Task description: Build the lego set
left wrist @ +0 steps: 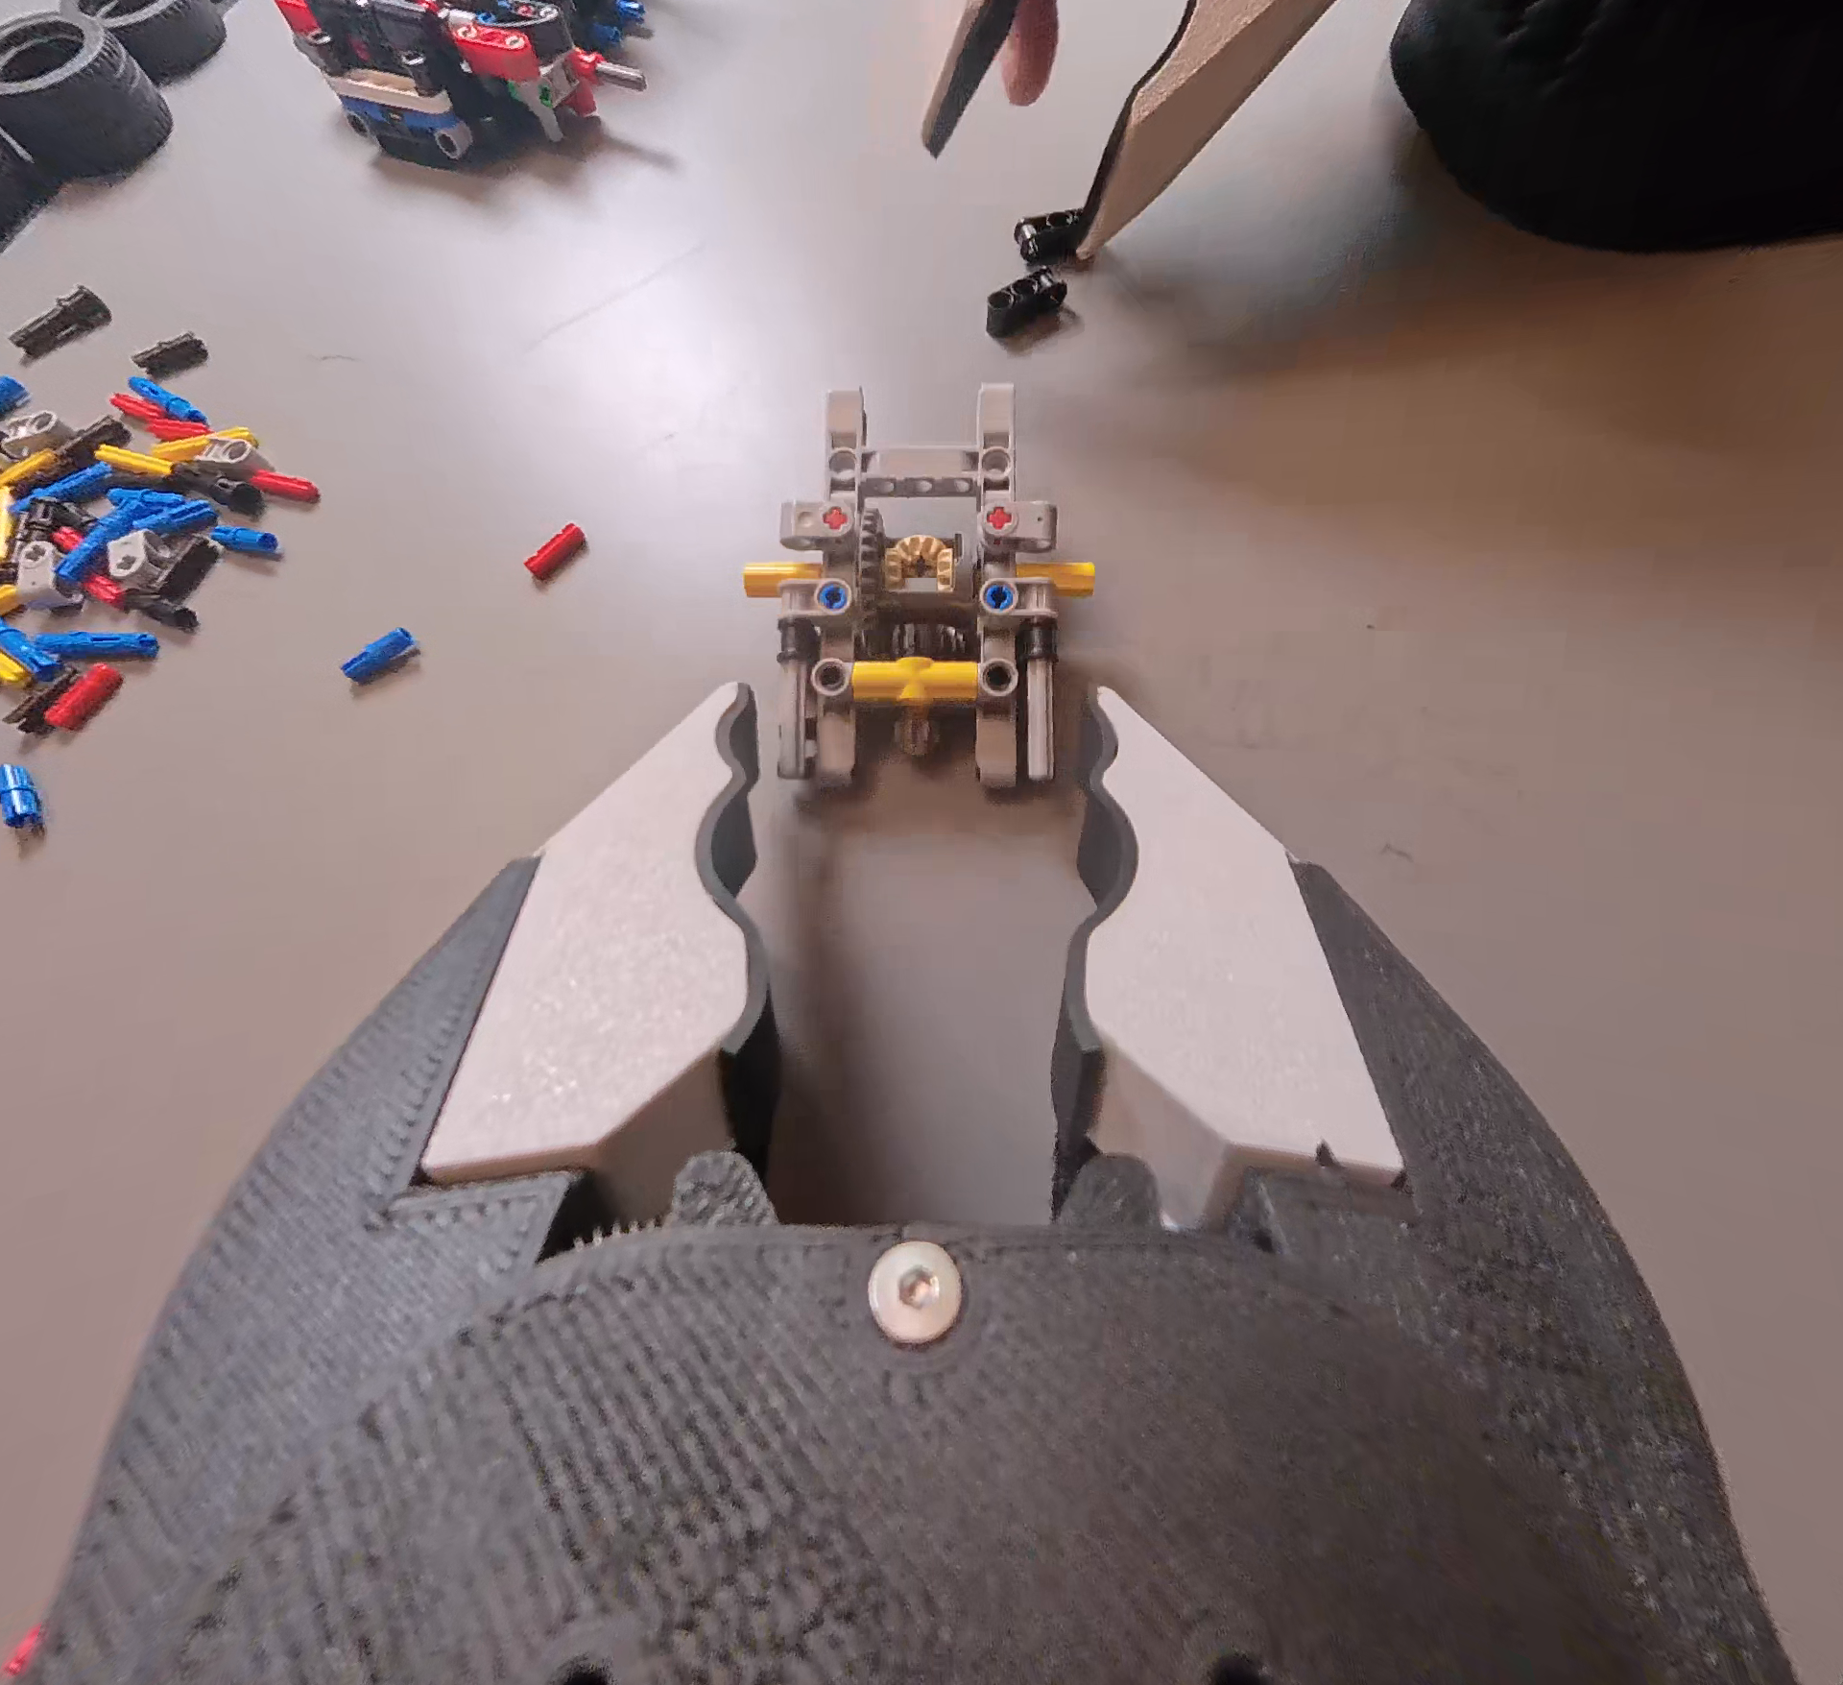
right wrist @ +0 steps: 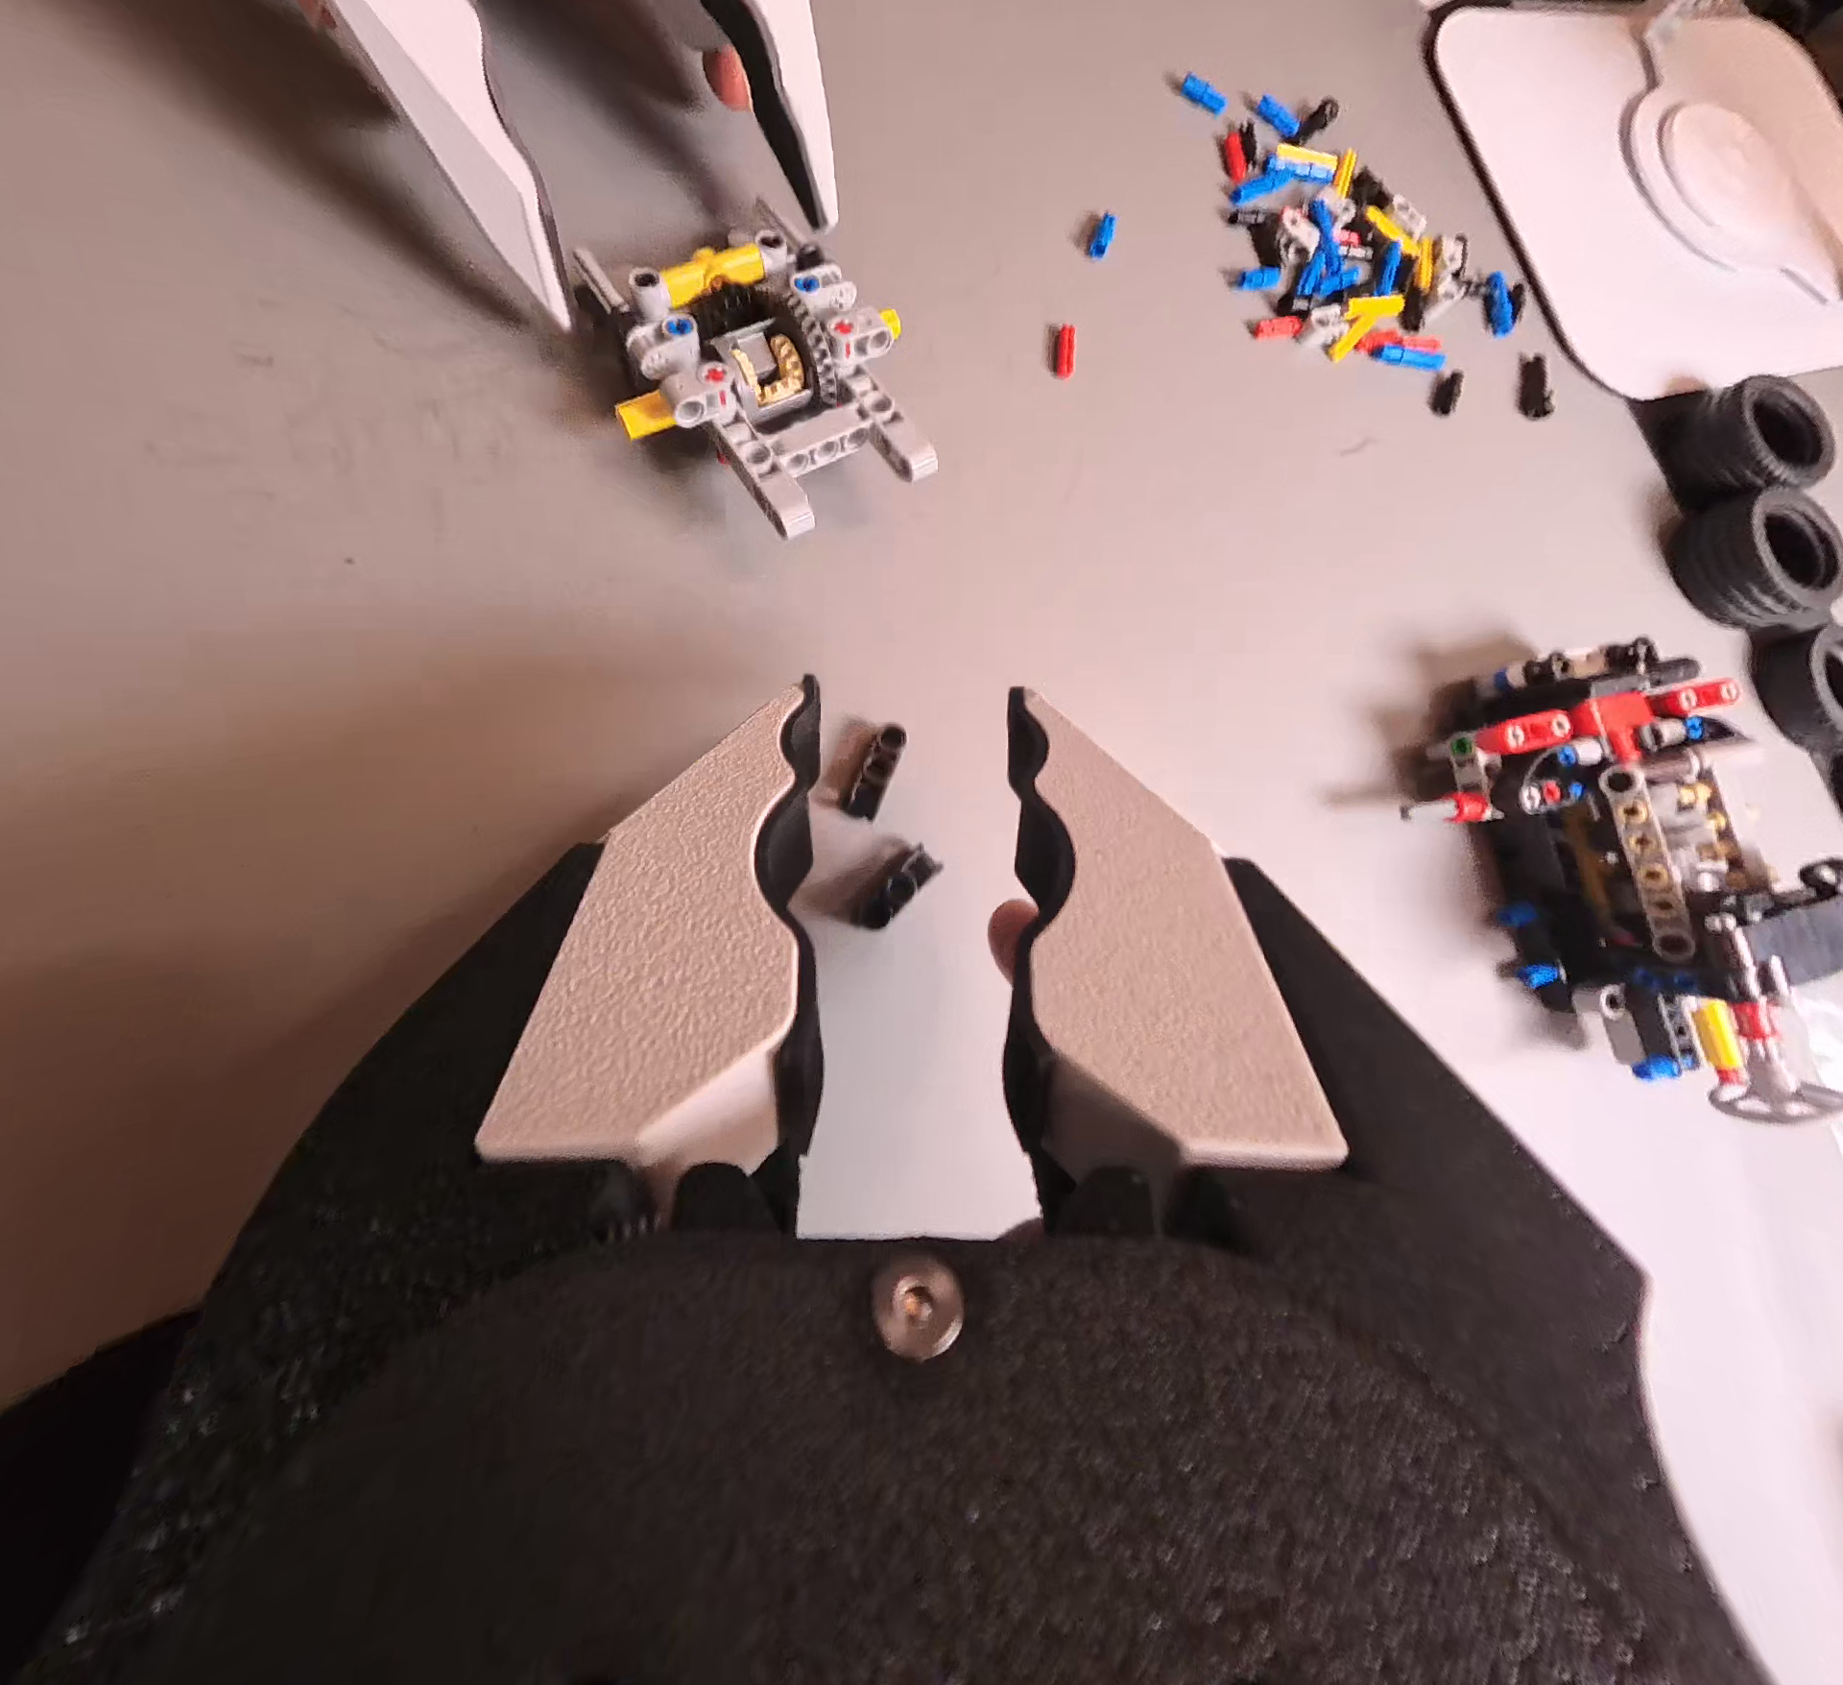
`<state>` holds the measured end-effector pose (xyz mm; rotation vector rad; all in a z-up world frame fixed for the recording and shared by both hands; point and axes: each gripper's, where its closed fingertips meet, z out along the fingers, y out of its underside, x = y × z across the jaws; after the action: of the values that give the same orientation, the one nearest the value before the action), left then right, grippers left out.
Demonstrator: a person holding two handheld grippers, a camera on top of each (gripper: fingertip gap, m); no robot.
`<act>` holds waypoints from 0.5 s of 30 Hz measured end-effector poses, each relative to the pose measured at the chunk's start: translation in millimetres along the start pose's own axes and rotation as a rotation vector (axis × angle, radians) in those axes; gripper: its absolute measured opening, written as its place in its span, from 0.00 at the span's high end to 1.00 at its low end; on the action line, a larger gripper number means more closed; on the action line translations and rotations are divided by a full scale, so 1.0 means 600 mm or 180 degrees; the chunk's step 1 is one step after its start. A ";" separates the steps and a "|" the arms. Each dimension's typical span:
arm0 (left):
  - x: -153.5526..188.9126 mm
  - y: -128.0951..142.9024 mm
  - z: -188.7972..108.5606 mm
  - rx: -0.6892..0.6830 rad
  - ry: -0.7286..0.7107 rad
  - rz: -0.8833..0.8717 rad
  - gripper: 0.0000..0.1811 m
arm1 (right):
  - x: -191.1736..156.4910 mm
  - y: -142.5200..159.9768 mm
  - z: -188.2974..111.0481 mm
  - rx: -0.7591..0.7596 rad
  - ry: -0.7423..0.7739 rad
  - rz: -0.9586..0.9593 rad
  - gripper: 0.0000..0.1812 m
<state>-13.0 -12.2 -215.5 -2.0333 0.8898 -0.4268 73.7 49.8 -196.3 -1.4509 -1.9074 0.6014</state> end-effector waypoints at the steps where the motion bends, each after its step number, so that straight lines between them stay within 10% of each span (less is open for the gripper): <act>1: 0.001 0.000 -0.001 0.0003 0.0015 -0.0019 0.66 | -0.001 0.007 -0.004 -0.0043 -0.0016 0.0022 0.80; 15: -0.035 -0.074 -0.052 0.1156 -0.0315 -0.0195 0.64 | -0.014 0.057 -0.019 -0.0358 -0.0161 0.0216 0.80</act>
<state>-26.5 1.9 -160.7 -1.7341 0.6386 -0.4794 106.2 51.1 -214.3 -1.5905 -1.9653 0.5751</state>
